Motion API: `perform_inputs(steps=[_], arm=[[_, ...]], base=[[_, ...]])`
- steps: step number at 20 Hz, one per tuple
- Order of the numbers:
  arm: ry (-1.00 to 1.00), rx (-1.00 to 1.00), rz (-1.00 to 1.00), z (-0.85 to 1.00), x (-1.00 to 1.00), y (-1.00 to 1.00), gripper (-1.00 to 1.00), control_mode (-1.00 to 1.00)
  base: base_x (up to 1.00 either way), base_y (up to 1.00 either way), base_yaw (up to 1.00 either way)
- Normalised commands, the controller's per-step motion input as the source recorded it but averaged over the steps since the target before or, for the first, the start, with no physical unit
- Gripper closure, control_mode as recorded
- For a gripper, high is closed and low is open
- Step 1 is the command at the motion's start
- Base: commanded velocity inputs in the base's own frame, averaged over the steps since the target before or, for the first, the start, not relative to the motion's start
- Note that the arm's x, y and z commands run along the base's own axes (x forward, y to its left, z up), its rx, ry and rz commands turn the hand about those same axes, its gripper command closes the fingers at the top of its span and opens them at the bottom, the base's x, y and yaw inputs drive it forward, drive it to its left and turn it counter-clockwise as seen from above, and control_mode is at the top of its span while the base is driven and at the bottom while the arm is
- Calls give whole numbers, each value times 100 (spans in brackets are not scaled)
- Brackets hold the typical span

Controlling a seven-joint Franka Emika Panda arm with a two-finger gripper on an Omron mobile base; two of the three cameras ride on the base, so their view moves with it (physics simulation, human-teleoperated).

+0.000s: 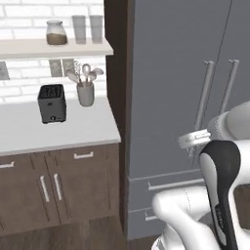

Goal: Navigate to the stove.

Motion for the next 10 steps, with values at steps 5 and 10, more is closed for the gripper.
perform_inputs(steps=[5,10], arm=[[0,0,0,0,0,0,-100,100],[0,0,0,0,0,0,-100,100]], base=[[0,100,-6],[0,100,-8]])
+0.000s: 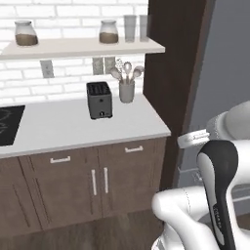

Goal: Navigate to the stove.

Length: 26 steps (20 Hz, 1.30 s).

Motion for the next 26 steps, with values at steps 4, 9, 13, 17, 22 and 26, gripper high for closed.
perform_inputs(steps=[4,9,13,17,22,26], arm=[[0,0,0,0,0,0,-100,100],[0,0,0,0,0,0,-100,100],[0,0,0,0,0,0,-100,100],[0,0,0,0,0,0,-100,100],[0,0,0,0,0,0,-100,100],[0,0,0,0,0,0,-100,100]], base=[[5,100,-8],[7,100,-7],[8,100,-6],[16,100,-5],[27,100,-5],[44,100,-4]])
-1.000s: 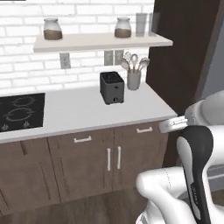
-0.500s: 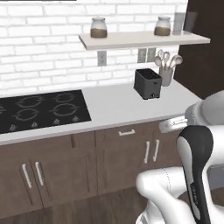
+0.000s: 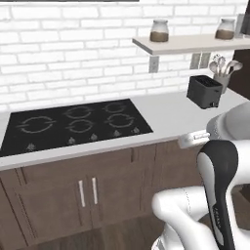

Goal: Navigate to the stove.

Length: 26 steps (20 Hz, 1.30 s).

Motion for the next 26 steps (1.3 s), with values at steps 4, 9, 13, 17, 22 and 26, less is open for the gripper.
perform_inputs(steps=[4,9,13,17,22,26], arm=[[0,0,0,0,0,0,-100,100],[0,0,0,0,0,0,-100,100],[0,0,0,0,0,0,-100,100],[0,0,0,0,0,0,-100,100],[0,0,0,0,0,0,-100,100],[0,0,0,0,0,0,-100,100]], base=[[54,100,-1],[60,87,0],[87,4,8],[79,-58,8],[98,-9,4],[98,6,10]])
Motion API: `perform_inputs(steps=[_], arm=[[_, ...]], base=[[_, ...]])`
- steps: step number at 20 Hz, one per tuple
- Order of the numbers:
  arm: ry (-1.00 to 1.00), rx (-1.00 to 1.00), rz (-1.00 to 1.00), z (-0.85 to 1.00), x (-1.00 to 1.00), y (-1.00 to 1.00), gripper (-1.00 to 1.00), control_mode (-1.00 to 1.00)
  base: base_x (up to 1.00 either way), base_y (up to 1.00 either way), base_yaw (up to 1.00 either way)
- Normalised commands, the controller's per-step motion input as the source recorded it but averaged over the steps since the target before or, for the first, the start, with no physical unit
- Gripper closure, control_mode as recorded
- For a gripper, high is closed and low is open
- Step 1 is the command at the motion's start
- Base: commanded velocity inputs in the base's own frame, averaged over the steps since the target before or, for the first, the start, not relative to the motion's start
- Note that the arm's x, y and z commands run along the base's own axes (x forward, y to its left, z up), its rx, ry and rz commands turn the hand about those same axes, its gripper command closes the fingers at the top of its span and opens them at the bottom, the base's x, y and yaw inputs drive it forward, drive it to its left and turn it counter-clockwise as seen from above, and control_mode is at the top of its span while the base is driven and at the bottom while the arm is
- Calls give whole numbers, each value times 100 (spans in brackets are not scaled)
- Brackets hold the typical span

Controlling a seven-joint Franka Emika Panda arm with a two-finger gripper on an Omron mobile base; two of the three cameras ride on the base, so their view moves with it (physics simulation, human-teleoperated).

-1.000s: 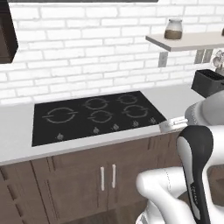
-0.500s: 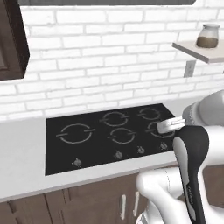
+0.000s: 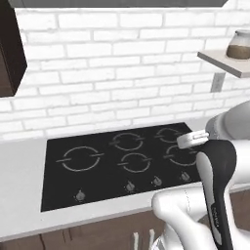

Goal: Navigate to the stove.

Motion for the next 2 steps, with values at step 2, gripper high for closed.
perform_inputs(steps=[2], arm=[[0,0,0,0,0,0,-100,100]], base=[[82,4,35]])
